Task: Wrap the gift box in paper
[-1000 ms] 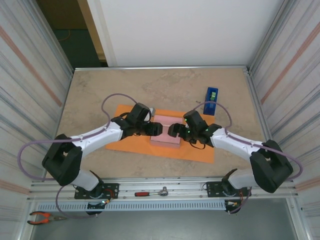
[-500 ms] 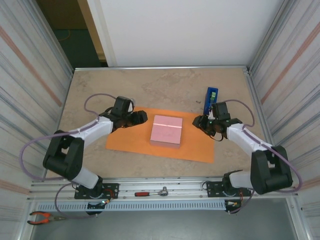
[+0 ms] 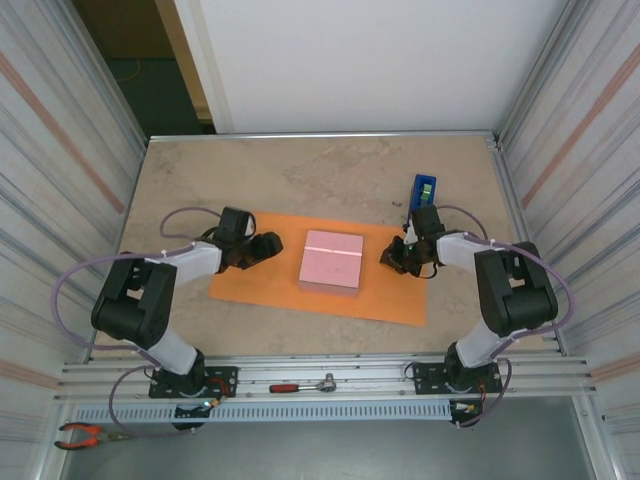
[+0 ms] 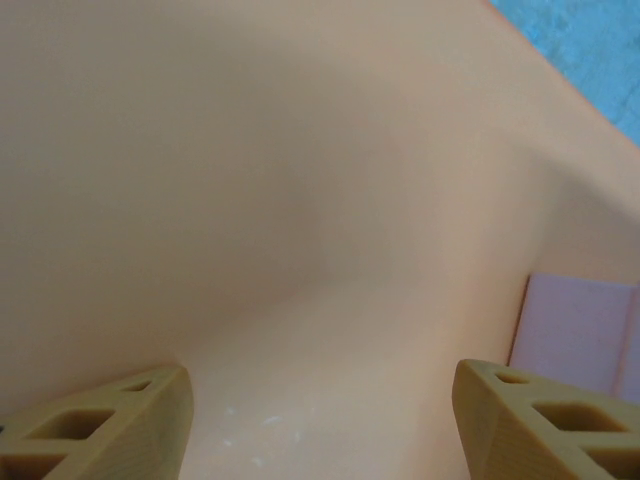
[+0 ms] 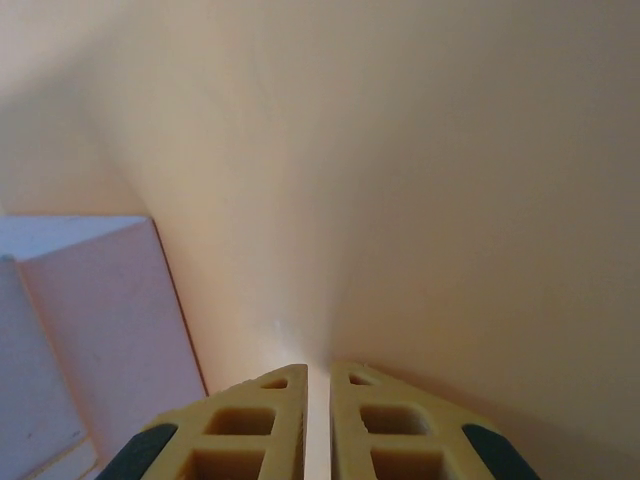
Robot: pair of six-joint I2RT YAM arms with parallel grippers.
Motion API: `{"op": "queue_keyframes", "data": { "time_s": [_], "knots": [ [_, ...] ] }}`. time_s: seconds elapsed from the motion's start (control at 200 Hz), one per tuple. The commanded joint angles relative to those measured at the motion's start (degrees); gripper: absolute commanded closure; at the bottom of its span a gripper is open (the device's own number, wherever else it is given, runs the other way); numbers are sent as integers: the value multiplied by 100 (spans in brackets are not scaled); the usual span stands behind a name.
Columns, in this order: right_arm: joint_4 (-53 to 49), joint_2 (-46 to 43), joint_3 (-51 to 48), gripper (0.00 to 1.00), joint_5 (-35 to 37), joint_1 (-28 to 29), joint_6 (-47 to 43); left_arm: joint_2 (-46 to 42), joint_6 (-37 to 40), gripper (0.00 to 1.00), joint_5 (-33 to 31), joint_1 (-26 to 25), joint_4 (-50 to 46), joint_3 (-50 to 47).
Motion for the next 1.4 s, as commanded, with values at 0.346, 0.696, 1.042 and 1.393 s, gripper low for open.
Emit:
{"op": "queue_keyframes", "data": {
  "time_s": [0.346,0.696,1.042,1.393],
  "knots": [
    [161,1682,1340,90,-333,457,-245,-950,58,29,-561,837,-805,-672],
    [-190,2036,2342,88,-368,538,-275,-668,615,28,-522,1168,-947,-180],
    [-436,674,2054,51,-295,580,-407,-861,1117,28,7,1138,-1145,592],
    [-108,-229,1303,34,-75,1331,-124,-2170,1,32,400,85,-271,-579]
  ]
}}
